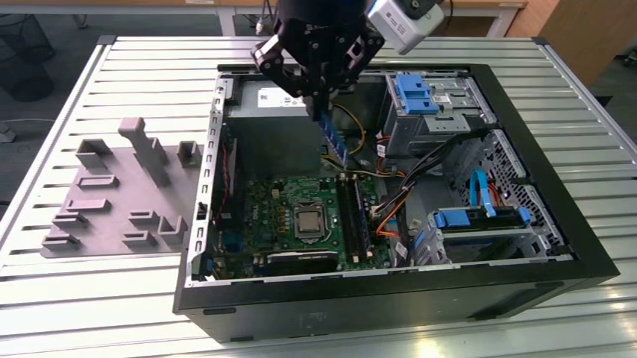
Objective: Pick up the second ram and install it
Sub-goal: 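Insert the second ram into the second slot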
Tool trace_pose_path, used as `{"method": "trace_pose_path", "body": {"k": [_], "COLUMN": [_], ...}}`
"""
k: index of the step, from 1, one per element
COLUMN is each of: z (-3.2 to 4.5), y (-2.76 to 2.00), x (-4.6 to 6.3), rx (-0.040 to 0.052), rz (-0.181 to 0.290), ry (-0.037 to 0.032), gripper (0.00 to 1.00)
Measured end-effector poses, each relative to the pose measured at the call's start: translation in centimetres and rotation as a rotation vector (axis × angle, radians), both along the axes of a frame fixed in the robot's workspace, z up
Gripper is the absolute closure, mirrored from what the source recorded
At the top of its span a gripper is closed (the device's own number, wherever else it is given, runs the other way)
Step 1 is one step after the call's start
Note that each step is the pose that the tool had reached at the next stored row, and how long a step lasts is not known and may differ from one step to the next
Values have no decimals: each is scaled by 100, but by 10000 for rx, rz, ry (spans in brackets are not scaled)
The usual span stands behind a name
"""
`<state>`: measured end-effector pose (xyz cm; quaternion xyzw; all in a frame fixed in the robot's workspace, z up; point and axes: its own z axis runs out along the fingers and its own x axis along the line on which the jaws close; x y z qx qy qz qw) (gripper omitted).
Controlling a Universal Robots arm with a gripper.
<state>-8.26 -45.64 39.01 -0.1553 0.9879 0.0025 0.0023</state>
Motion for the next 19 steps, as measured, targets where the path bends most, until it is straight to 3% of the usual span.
{"method": "trace_pose_path", "body": {"k": [3, 8, 11, 15, 19], "z": [-2, -2, -3, -4, -6], "y": [0, 0, 0, 0, 1], "x": [0, 0, 0, 0, 0], "rx": [1, 1, 1, 1, 1], "rz": [-448, -563, -1038, -1101, -1693], "ry": [-1, -1, -1, -1, -1], "gripper": [86, 86, 86, 86, 86]}}
